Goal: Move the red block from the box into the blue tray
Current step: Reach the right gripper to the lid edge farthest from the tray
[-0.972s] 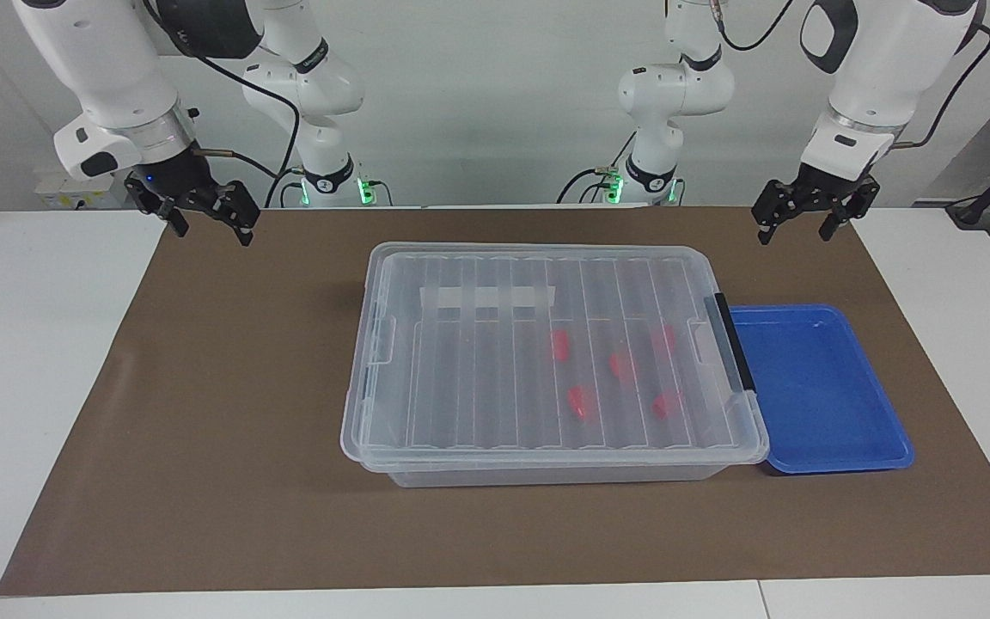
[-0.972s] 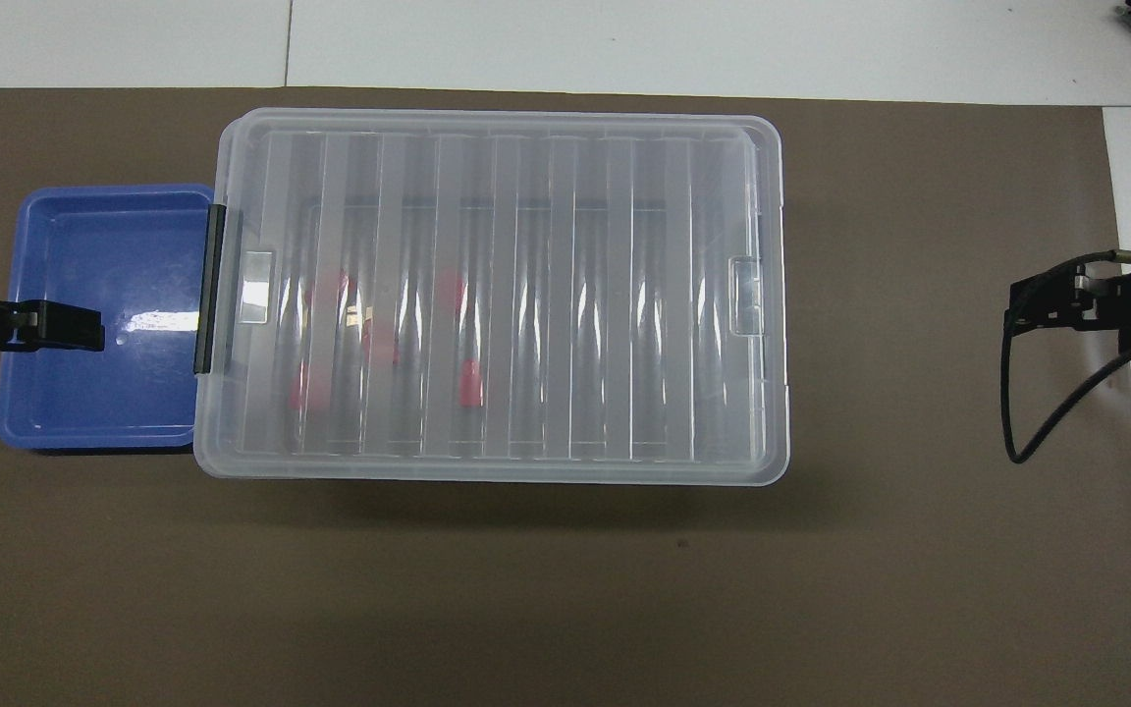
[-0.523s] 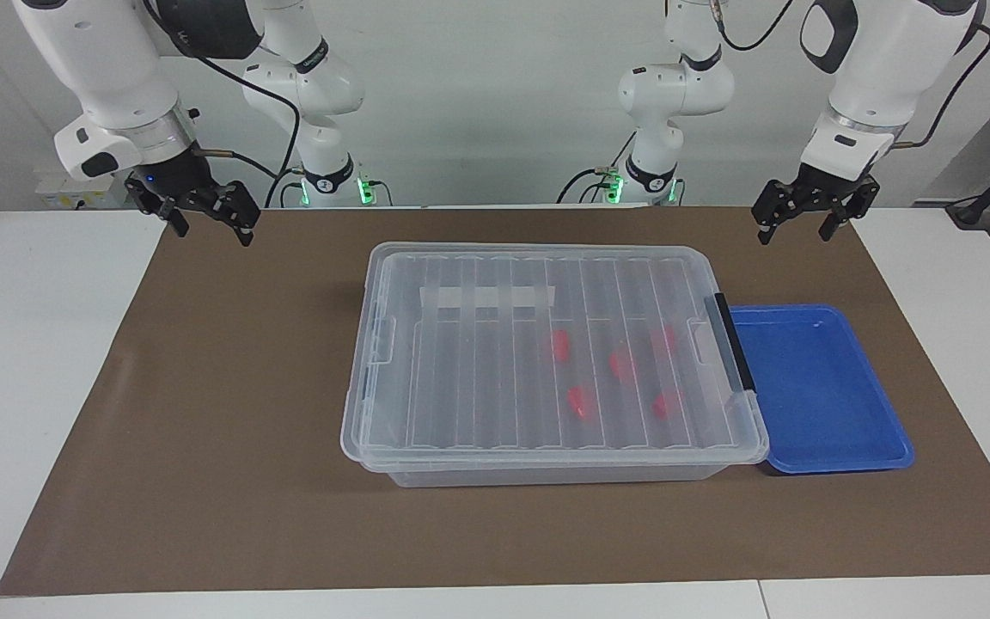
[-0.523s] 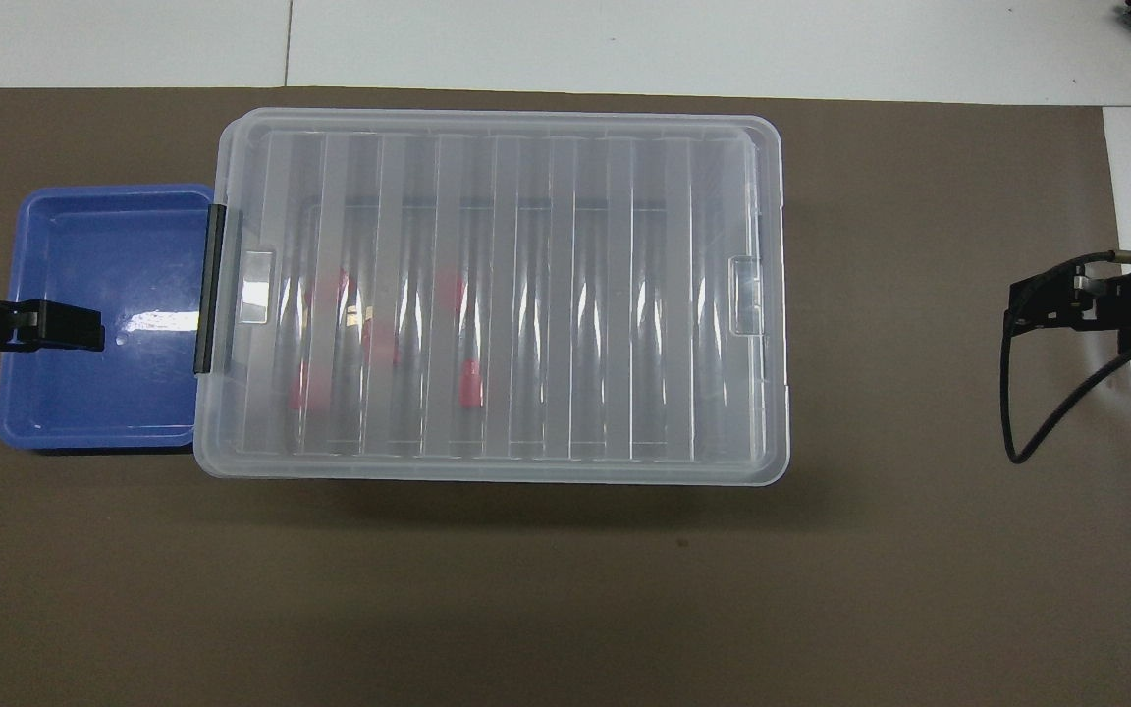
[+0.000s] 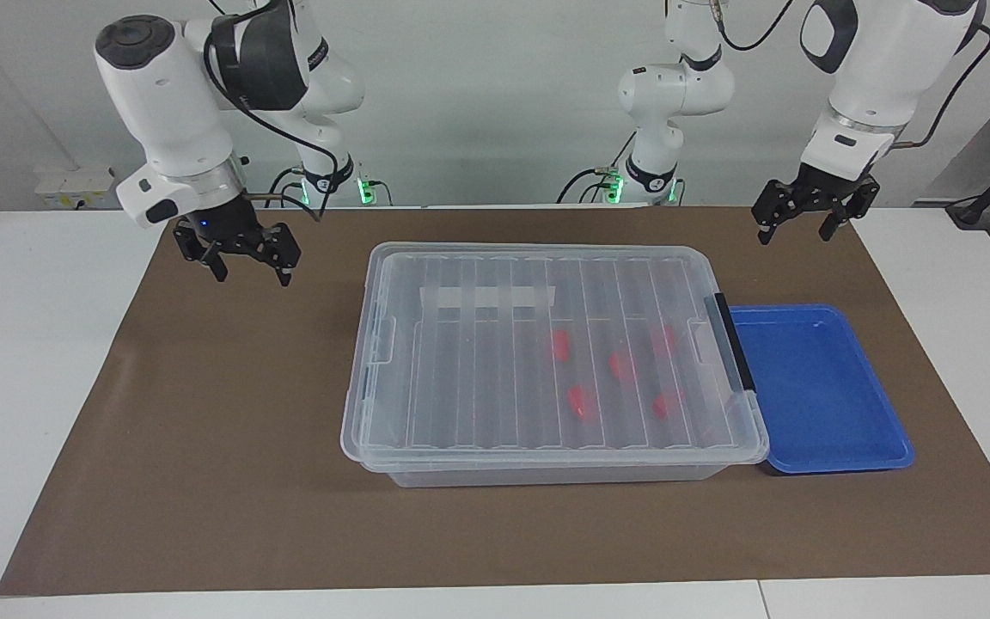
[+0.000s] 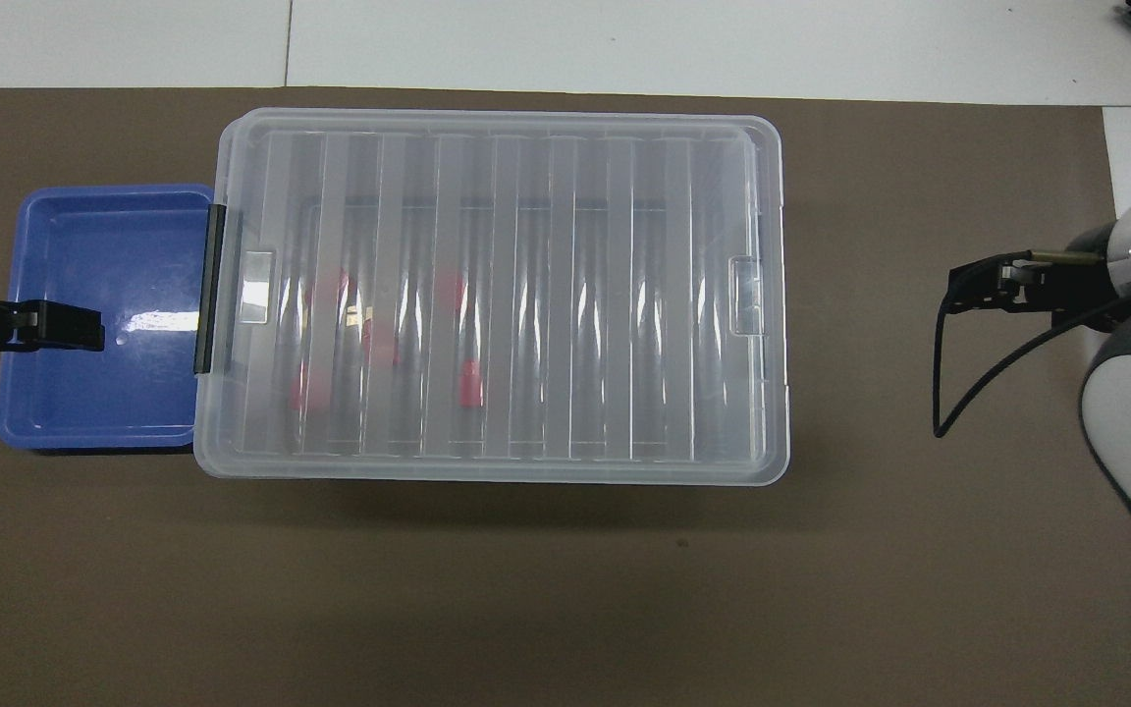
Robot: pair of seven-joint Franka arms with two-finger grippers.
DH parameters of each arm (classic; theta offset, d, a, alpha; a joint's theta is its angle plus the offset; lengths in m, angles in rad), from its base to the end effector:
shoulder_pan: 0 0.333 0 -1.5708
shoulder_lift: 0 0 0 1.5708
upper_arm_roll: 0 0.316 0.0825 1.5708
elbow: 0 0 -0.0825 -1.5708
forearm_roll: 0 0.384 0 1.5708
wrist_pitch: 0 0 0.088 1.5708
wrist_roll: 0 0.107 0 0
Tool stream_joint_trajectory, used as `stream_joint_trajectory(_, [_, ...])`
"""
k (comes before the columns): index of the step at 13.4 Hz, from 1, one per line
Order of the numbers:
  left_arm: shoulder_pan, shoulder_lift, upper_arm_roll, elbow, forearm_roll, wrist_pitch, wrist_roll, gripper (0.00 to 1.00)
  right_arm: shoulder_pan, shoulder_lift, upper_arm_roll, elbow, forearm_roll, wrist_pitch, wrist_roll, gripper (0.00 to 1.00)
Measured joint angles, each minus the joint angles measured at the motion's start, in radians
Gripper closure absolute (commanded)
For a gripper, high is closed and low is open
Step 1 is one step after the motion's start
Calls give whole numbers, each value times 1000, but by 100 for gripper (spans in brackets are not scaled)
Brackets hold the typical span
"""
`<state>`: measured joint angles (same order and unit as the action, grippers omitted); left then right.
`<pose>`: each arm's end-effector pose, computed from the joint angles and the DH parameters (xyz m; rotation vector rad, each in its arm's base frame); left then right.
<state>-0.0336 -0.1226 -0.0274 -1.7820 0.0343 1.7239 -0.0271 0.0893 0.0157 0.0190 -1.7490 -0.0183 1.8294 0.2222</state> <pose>0.5269 -0.0298 0.6038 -3.1048 0.0589 -0.1026 0.5717 0.0606 0.5536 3.1285 -0.1719 0.1045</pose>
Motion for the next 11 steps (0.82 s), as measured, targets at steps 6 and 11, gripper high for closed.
stream_joint_trajectory(6, [0,0,0,0,0,0,0,0,131,89,2,-22,0,143,159,0])
stream_joint_trajectory(11, [0,0,0,0,0,0,0,0,169,116,2,-64,-1,171,182,0])
